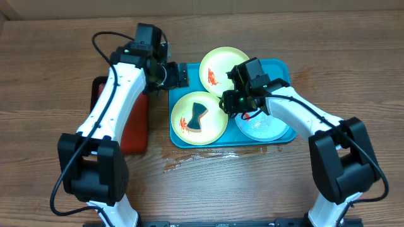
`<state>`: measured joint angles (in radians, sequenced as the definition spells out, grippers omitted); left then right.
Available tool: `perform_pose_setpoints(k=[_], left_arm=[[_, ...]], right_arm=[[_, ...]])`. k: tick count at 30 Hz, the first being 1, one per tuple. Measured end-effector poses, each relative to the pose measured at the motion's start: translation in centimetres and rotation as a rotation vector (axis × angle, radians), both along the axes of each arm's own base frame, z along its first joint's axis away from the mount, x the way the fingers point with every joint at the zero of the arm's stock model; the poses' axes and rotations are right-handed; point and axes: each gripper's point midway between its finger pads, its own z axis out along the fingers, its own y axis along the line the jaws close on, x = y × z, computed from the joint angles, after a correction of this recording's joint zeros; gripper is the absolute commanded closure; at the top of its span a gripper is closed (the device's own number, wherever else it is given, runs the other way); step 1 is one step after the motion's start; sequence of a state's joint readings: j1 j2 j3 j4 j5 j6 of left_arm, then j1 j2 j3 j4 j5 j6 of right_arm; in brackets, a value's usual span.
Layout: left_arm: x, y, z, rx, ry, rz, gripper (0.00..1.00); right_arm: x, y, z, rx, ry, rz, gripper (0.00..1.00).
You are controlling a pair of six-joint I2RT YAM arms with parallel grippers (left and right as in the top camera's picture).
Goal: Clean dirty plates on tray and stack at the side
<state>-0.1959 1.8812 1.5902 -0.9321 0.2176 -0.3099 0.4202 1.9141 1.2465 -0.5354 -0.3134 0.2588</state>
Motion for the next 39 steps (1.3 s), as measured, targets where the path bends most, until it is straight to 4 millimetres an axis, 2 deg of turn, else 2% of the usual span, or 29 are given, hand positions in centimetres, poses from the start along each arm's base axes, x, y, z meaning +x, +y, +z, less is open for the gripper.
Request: perform_pose_setpoints(k=[3,9,12,16,18,22,25,27,31,36,39], left_arm=[[-0.2,-0.7,0.0,0.0,0.0,-0.02,0.02],[-0.4,-0.6,-0.1,0.006,0.004,-0.032,0.07],[-0.7,-0.6,-0.2,0.012,0.013,-0.044,0.1],[-1.1,-0.5,-0.4,0.013,0.029,-0.049,0.14],[-1.5,-0.5,-0.7,0.018,0.045,-0.056,0.18],[-2.6,-0.7,-2.0,0.004,0.081,-0.091,0.24],[-3.7,-1.5,-3.4,-0.039,0.108,-0.133,0.36],[-4.5,-1.7,-4.3,-0.048,0.126,-0.152,0.44],[-6.1,-2.6,-6.2,-0.052,0.157,-0.193,0.47],[-6.2,-4.8,-6.4,-0.055,0.117,-0.254,0.52],[-6.2,-5.5,-6.4,-0.036,0.103,-0.271,0.51]], right_arm=[[-0.8,-0.3,-1.0,-0.013,0.055,-0.014,0.59],[-1.5,-0.6,-1.3,-0.02,0.11,-0.053,0.56],[-2.0,-0.8,-1.8,-0.029,0.145,-0.073,0.63],[-2.7,-1.1,-2.6,-0.039,0.201,-0.112,0.67],[-2.8,-1.1,-2.6,-0.041,0.213,-0.121,0.7],[-2.9,-1.1,-2.6,-0.036,0.226,-0.135,0.83],[-2.8,-1.0,-2.6,-0.03,0.222,-0.141,0.88],[-2.8,-0.9,-2.6,-0.026,0.224,-0.143,0.89],[-2.6,-0.9,-2.5,-0.021,0.216,-0.142,0.89],[-2.6,-0.9,-2.5,-0.022,0.217,-0.142,0.89],[-2.9,-1.0,-2.6,-0.027,0.229,-0.146,0.83]])
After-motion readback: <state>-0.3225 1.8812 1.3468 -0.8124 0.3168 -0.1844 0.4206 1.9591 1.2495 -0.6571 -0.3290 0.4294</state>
